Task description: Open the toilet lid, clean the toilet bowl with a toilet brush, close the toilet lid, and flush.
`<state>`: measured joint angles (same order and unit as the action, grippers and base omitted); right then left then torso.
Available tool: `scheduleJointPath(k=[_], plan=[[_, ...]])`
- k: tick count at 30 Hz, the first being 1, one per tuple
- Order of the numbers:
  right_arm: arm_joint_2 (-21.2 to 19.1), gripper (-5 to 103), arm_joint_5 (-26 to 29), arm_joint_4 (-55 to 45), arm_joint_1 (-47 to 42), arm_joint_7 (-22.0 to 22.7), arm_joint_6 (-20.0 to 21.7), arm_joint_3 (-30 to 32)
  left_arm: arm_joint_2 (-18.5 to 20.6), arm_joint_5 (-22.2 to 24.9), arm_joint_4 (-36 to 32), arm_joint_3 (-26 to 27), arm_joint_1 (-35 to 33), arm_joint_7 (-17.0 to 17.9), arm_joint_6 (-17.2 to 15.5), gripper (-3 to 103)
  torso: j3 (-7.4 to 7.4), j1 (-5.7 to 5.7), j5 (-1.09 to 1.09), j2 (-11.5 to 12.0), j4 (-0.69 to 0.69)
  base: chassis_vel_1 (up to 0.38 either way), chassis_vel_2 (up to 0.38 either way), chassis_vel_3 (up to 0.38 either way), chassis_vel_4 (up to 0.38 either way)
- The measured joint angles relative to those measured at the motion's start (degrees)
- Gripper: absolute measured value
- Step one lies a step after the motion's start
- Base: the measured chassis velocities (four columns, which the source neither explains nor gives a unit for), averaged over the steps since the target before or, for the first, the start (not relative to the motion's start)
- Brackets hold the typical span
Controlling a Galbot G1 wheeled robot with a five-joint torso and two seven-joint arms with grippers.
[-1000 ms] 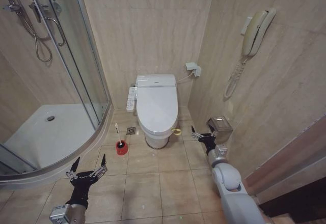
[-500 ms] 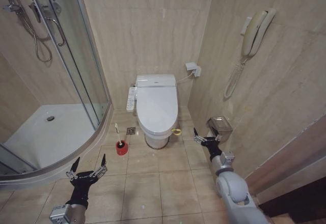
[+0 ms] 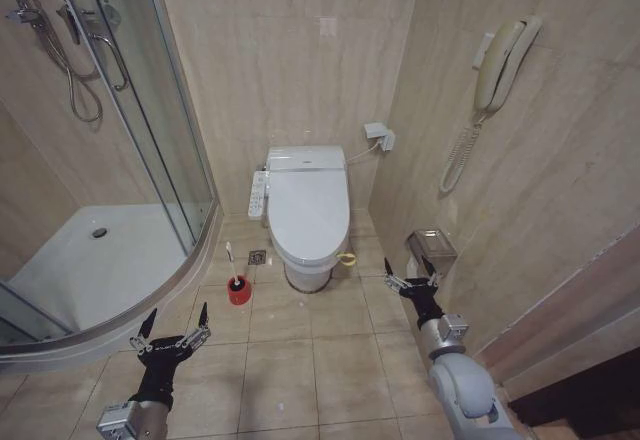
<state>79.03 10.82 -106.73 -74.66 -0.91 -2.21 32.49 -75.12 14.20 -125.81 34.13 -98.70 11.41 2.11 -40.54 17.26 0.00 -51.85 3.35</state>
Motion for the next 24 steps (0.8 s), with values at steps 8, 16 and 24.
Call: scheduleJointPath(k=[8,16,24], plan=[[-0.09,100,0.00,-0.41,0.00,-1.37,0.49,-0.40,0.00,0.00,0.00,0.00,0.00,0.00,0.00,100,0.00,0.00,0.00,0.00,0.00,0.000,0.000,0.000,0.000],[0.23,100,-0.27,-0.24,-0.15,-2.10,0.74,-0.51,0.00,0.00,0.00,0.00,0.00,0.00,0.00,100,0.00,0.00,0.00,0.00,0.00,0.000,0.000,0.000,0.000],[0.50,100,-0.31,-0.12,-0.16,-2.20,0.68,-0.54,0.00,0.00,0.00,0.00,0.00,0.00,0.00,100,0.00,0.00,0.00,0.00,-0.01,-0.034,0.042,0.042,-0.047]])
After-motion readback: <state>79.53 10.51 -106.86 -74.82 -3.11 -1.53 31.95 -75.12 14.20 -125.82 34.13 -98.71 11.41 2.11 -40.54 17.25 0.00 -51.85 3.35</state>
